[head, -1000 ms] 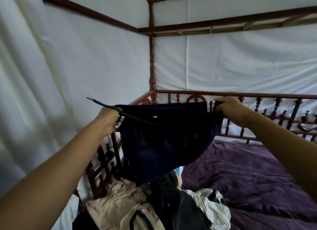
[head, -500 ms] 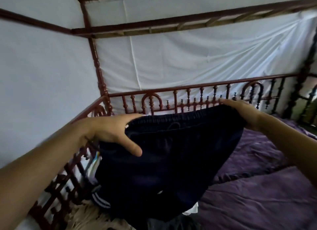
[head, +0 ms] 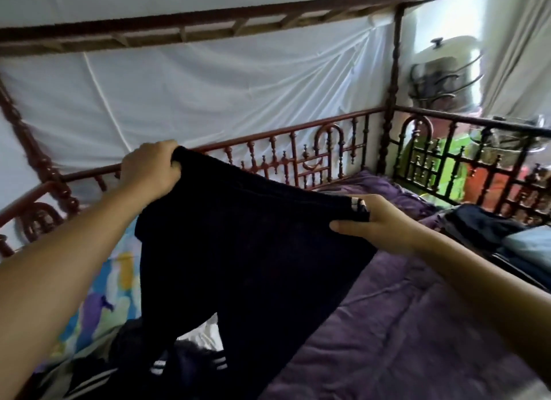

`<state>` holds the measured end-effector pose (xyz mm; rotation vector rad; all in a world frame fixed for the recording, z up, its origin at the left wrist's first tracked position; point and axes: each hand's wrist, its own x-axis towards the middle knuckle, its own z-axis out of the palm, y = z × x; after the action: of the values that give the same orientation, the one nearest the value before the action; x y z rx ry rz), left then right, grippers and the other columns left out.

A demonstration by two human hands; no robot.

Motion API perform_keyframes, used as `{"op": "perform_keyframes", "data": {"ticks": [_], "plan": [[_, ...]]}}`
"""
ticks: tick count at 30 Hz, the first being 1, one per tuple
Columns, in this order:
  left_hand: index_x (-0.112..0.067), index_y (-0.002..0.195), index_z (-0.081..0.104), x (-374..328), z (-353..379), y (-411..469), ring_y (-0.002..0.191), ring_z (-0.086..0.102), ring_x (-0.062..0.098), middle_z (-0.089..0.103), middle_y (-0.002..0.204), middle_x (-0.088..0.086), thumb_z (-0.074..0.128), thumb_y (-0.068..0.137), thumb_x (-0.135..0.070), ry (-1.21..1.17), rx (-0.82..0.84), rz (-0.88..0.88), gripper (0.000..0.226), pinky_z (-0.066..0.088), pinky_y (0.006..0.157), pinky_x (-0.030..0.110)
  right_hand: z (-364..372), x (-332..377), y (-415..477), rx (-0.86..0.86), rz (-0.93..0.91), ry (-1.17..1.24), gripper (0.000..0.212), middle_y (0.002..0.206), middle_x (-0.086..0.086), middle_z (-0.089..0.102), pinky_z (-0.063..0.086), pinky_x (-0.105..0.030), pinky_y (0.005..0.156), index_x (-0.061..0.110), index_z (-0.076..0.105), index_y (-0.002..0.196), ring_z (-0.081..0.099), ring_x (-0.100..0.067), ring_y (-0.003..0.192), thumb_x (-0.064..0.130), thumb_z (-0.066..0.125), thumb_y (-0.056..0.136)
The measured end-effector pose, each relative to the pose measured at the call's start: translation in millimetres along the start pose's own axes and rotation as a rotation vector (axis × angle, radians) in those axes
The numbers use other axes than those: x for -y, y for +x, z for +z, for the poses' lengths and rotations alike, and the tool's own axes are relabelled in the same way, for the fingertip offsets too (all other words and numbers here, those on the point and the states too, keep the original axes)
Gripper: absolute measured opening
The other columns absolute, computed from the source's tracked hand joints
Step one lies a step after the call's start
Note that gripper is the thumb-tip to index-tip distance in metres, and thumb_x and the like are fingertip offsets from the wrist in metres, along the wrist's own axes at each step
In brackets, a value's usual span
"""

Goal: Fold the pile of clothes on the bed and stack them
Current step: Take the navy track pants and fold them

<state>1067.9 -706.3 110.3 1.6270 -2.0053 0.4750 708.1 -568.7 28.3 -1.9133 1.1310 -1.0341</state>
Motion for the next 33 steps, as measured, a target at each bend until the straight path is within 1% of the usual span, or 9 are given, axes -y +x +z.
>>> {"op": "perform_keyframes", "data": {"ticks": [4,8,13,17,19,21,25,28,33], "plan": [[-0.009,0.101,0.062,-87.2,49.3,14.3,0.089,0.061,0.045,0.064,0.098,0.025,0.056,0.081,-0.010,0.009,-0.017,0.063,0.021,0.046,0.070,0.044,-35.4,-47.1,-50.6,-0.170,0.056,-0.090,0.003,0.081,0.007,0.070,0.051,-0.029,0.064,0.025,0.069,0.092,0.064,-0.006,0.073,0.025,0.069,0.089],[-0.008,0.091,0.061,-170.6,116.7,11.3,0.086,0.061,0.043,0.063,0.096,0.021,0.052,0.083,-0.008,-0.008,0.074,0.128,0.012,0.046,0.066,0.043,-73.1,-107.3,-101.3,-0.314,0.197,-0.150,0.011,0.071,0.007,0.061,0.047,-0.038,0.063,0.014,0.066,0.087,0.055,-0.007,0.064,0.023,0.072,0.086],[-0.010,0.089,0.059,-272.9,203.4,23.1,0.086,0.059,0.038,0.059,0.096,0.014,0.047,0.084,-0.006,-0.077,0.182,0.281,0.014,0.046,0.065,0.040,-112.2,-170.6,-155.8,-0.463,0.361,-0.062,0.009,0.070,0.001,0.059,0.045,-0.038,0.060,0.012,0.064,0.085,0.053,-0.010,0.065,0.015,0.073,0.085],[-0.014,0.097,0.063,-371.8,270.8,41.8,0.088,0.062,0.040,0.062,0.099,0.013,0.047,0.085,-0.009,-0.169,0.241,0.373,0.021,0.049,0.071,0.043,-156.1,-216.1,-189.6,-0.610,0.482,-0.098,0.016,0.080,-0.001,0.069,0.053,-0.038,0.072,0.021,0.066,0.094,0.064,-0.016,0.073,0.014,0.074,0.083],[-0.016,0.103,0.066,-424.8,301.8,52.1,0.094,0.062,0.040,0.065,0.106,0.014,0.049,0.083,-0.008,-0.246,0.300,0.385,0.028,0.049,0.076,0.043,-183.7,-238.9,-203.8,-0.685,0.550,-0.174,0.022,0.082,0.001,0.070,0.055,-0.031,0.072,0.027,0.064,0.096,0.067,-0.015,0.076,0.015,0.075,0.082],[-0.019,0.108,0.067,-474.9,328.9,59.9,0.103,0.061,0.037,0.066,0.112,0.013,0.051,0.081,-0.008,-0.338,0.402,0.360,0.033,0.049,0.084,0.042,-213.5,-263.0,-216.5,-0.746,0.617,-0.311,0.028,0.074,0.008,0.066,0.048,-0.012,0.062,0.035,0.058,0.095,0.063,-0.001,0.069,0.019,0.076,0.081],[-0.018,0.105,0.071,-561.7,368.4,68.1,0.106,0.061,0.035,0.068,0.110,0.016,0.052,0.077,-0.004,-0.537,0.564,0.313,0.036,0.049,0.088,0.037,-270.6,-319.9,-237.7,-0.679,0.813,-0.674,0.033,0.073,0.016,0.059,0.038,-0.012,0.056,0.036,0.054,0.104,0.057,-0.001,0.060,0.034,0.074,0.079],[-0.013,0.104,0.072,-612.0,390.1,69.1,0.107,0.060,0.034,0.069,0.110,0.016,0.052,0.076,0.001,-0.602,0.615,0.343,0.037,0.046,0.089,0.034,-302.2,-373.5,-249.5,-0.593,0.957,-0.830,0.029,0.081,0.002,0.066,0.039,-0.028,0.061,0.030,0.055,0.103,0.064,-0.024,0.074,0.034,0.071,0.080],[-0.012,0.108,0.070,-669.1,447.3,59.5,0.111,0.058,0.031,0.066,0.115,0.014,0.051,0.077,0.004,-0.642,0.742,0.337,0.039,0.043,0.095,0.030,-345.3,-480.8,-259.6,-0.418,1.171,-0.841,0.028,0.098,-0.009,0.069,0.046,-0.036,0.069,0.027,0.050,0.105,0.064,-0.033,0.090,0.040,0.062,0.084]]}}
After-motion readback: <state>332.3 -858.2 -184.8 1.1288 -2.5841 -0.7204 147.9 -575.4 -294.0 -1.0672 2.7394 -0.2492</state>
